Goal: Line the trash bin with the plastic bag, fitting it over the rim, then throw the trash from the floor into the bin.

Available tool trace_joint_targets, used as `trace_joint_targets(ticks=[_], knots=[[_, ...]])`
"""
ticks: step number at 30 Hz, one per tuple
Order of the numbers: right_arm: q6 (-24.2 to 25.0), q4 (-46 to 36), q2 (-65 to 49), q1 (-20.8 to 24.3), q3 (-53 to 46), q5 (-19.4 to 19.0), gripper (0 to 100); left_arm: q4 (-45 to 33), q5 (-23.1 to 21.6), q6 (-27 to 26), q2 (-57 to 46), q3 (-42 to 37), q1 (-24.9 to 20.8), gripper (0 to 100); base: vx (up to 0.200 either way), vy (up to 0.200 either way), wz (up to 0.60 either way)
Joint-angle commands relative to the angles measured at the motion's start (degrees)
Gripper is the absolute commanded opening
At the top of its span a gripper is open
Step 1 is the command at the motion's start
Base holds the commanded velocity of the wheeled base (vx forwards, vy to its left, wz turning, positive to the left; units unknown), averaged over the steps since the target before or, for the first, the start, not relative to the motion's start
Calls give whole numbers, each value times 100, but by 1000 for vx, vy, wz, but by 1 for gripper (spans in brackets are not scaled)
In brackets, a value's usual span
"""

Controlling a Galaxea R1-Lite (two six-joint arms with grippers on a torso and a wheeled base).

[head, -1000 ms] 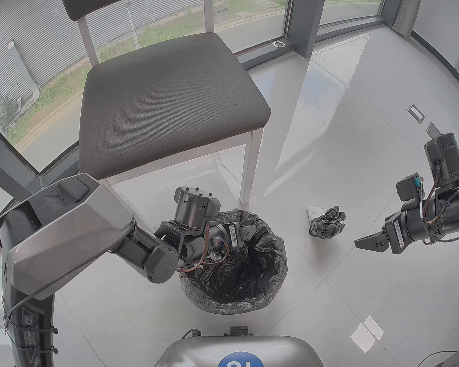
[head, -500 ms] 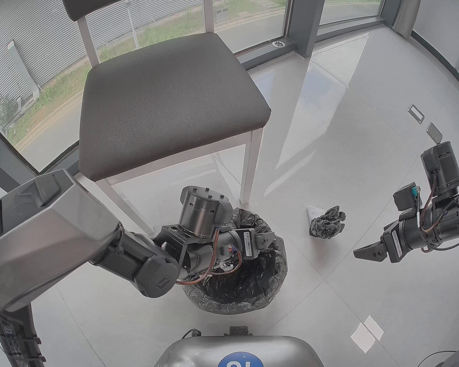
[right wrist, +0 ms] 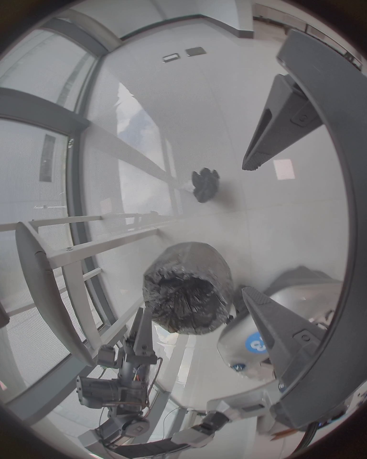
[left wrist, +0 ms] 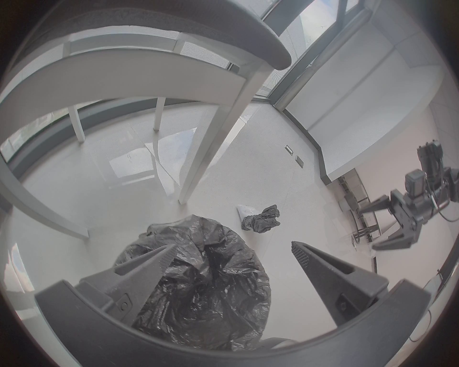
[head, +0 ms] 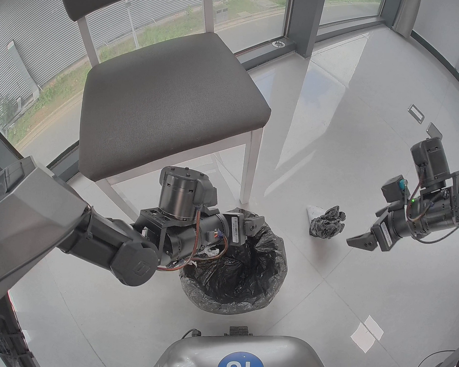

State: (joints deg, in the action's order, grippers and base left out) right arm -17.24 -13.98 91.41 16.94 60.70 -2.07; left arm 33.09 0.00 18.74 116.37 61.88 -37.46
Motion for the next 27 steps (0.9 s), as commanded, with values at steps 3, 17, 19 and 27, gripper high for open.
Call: trace_joint_targets(ticks=[3,17,19,27], knots=[[-517,1108,1283,-77,390,14,100,5,18,-283,-282,-62,257,100,0,0,0],[-1511,1214,3270,-824,2122,14,100,14,-35,-617,-888,-203,608,100,0,0,0],[-1546,1205,3481,-912,2368,-48,100,14,-53,-617,-994,-247,670,100,0,0,0],[-1563,1205,3938,-965,2658,-250,100,5,-53,-643,-1398,-730,775,100,0,0,0]])
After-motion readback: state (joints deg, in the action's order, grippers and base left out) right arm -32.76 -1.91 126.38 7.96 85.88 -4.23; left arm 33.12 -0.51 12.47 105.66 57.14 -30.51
